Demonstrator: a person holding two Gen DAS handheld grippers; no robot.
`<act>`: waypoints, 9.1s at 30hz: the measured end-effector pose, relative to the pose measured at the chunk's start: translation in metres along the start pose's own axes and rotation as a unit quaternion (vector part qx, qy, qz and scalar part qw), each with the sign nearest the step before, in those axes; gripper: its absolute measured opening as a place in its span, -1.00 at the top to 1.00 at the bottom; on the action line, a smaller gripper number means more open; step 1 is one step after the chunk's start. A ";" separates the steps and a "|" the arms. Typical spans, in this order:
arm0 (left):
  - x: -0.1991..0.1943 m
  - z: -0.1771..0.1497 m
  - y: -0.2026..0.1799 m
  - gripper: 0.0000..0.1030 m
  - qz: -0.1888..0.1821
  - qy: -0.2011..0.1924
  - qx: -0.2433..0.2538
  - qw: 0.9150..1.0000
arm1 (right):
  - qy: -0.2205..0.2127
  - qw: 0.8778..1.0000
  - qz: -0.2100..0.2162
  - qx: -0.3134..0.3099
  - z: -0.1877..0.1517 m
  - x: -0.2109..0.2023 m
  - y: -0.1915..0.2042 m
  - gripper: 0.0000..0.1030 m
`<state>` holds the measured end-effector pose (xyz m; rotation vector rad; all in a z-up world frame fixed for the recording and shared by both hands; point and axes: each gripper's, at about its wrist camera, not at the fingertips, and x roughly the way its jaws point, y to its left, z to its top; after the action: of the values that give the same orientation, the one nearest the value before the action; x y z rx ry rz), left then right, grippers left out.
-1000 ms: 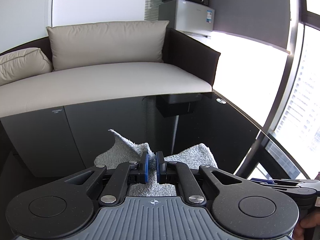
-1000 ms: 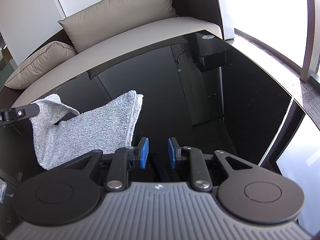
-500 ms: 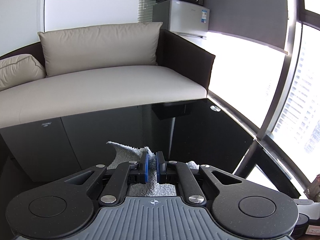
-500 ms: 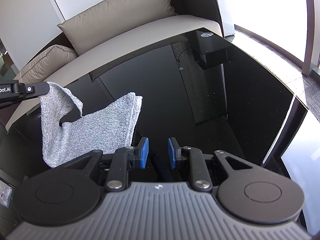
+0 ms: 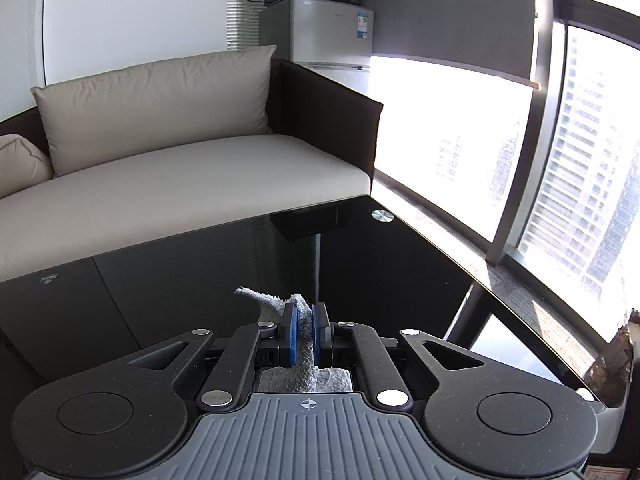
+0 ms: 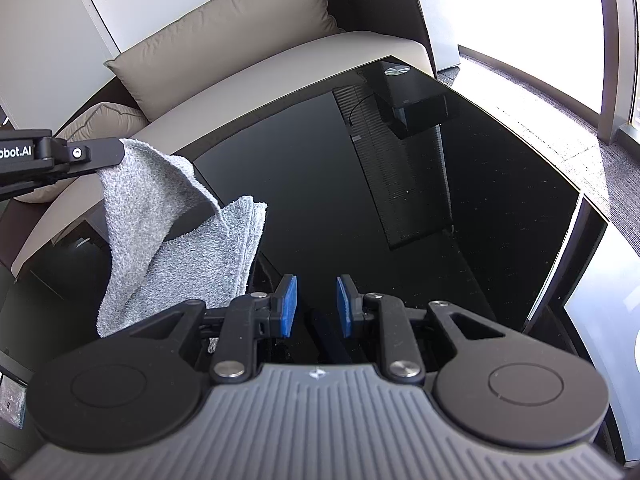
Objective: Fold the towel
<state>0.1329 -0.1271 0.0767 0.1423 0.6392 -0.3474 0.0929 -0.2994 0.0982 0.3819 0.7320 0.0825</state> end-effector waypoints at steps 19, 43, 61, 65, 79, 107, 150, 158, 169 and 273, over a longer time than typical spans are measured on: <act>0.010 -0.067 -0.032 0.86 -0.018 0.047 0.046 0.998 | -0.005 1.000 -0.010 0.007 0.002 -0.001 -0.006 0.55; -0.010 -0.096 0.005 0.07 -0.002 0.022 0.020 1.000 | -0.013 1.000 -0.001 0.018 0.004 0.004 -0.007 0.55; -0.025 -0.121 0.036 -0.06 -0.014 0.018 -0.002 1.000 | -0.040 0.999 0.030 -0.003 0.020 0.017 0.009 0.46; -0.023 -0.124 0.037 -0.05 -0.006 0.017 0.004 1.000 | -0.039 0.999 0.025 -0.006 0.020 0.021 0.011 0.46; -0.022 -0.127 0.049 0.63 0.013 0.015 -0.003 1.000 | -0.040 0.999 0.024 -0.014 0.019 0.026 0.018 0.46; -0.026 -0.129 0.079 0.85 0.026 0.004 -0.144 0.989 | -0.028 0.995 0.084 -0.034 0.021 0.050 0.043 0.21; -0.028 -0.134 0.078 0.80 0.037 0.023 -0.145 0.989 | -0.036 0.989 0.018 -0.139 0.001 0.039 0.064 0.39; -0.028 -0.137 0.077 0.80 0.040 0.029 -0.147 0.988 | -0.012 0.983 0.001 -0.183 -0.019 0.027 0.079 0.19; -0.043 -0.133 0.081 0.55 0.044 0.006 -0.160 0.986 | -0.012 0.973 -0.026 -0.229 -0.035 0.021 0.090 0.18; -0.093 -0.163 0.070 -0.98 0.124 -0.009 -0.141 0.982 | -0.073 0.985 0.010 -0.155 -0.067 -0.037 0.067 -0.98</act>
<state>-0.0029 0.0023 0.0050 -0.0526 0.6390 -0.0158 0.0248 -0.2243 0.1012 0.0975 0.5594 0.1837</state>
